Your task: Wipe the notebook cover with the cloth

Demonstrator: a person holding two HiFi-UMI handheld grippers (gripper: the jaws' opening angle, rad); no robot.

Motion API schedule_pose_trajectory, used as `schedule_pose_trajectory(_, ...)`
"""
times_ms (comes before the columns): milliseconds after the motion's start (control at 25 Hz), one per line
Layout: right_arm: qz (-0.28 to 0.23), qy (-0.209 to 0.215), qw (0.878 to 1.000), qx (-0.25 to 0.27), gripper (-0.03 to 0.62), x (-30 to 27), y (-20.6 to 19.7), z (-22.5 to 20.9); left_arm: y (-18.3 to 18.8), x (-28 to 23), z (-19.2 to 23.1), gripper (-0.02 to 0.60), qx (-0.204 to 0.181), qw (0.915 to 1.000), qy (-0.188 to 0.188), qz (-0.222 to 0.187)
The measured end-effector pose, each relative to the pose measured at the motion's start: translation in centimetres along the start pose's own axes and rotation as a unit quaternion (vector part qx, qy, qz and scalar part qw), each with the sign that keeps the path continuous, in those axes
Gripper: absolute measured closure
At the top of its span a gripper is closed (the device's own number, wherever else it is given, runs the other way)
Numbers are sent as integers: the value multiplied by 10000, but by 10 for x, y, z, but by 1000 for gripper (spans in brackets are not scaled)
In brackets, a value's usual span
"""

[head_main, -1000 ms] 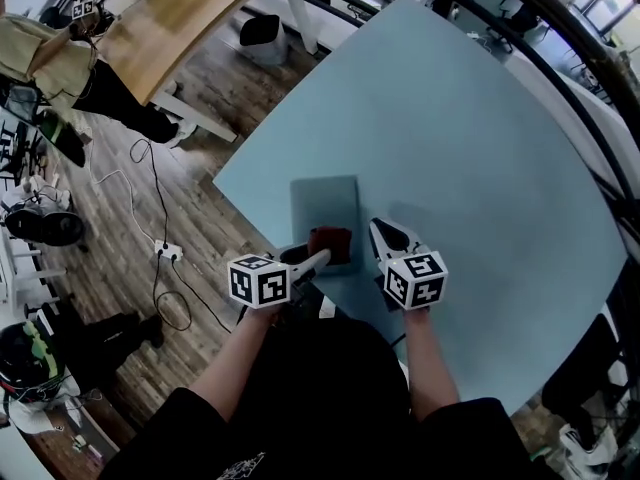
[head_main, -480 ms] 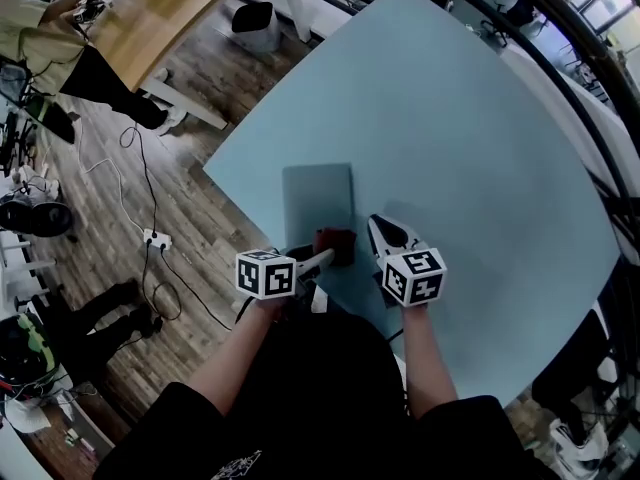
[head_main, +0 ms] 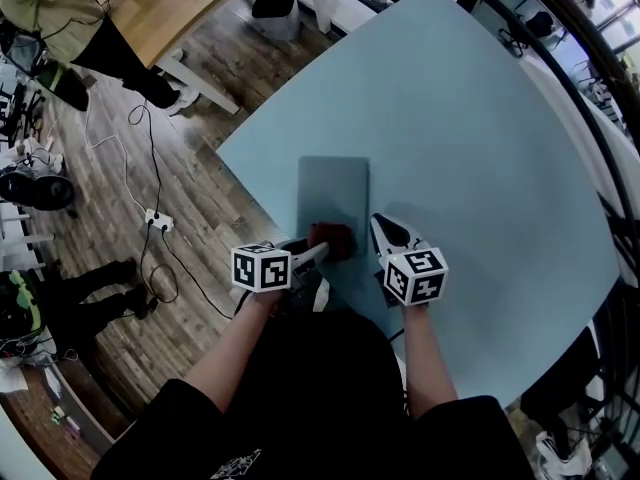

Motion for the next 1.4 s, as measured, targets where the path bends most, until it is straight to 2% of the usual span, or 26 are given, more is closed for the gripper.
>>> schedule_pose_trajectory(360, 47, 3, 10000, 72, 586, -6, 1, 17, 5, 32, 27, 445, 164, 9995, 101, -235)
schedule_pose_trajectory(760, -115, -342, 9993, 75, 586, 7, 13, 37, 21, 66, 49, 445, 97, 9992, 83, -374)
schedule_pose_trajectory(960, -408, -703, 9966, 167, 586, 23, 22, 52, 27, 86, 38, 445, -192, 9983, -81, -551)
schedule_pose_trajectory(1080, -640, -968, 9930, 203, 586, 33, 34, 58, 40, 97, 23, 445, -491, 9955, -267, -761)
schedule_pose_trajectory(1400, -1317, -1546, 9790, 181, 586, 82, 59, 86, 53, 137, -21, 445, -1473, 9789, -487, -1333)
Point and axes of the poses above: the fingertips, and each gripper's own axes: x backward along the fingers, z to its left, y out of its top, the point moved 3 cm from there along x, backward along the fingers, and after that the axes turned 13 degrees about x, right-handed, at the moved point
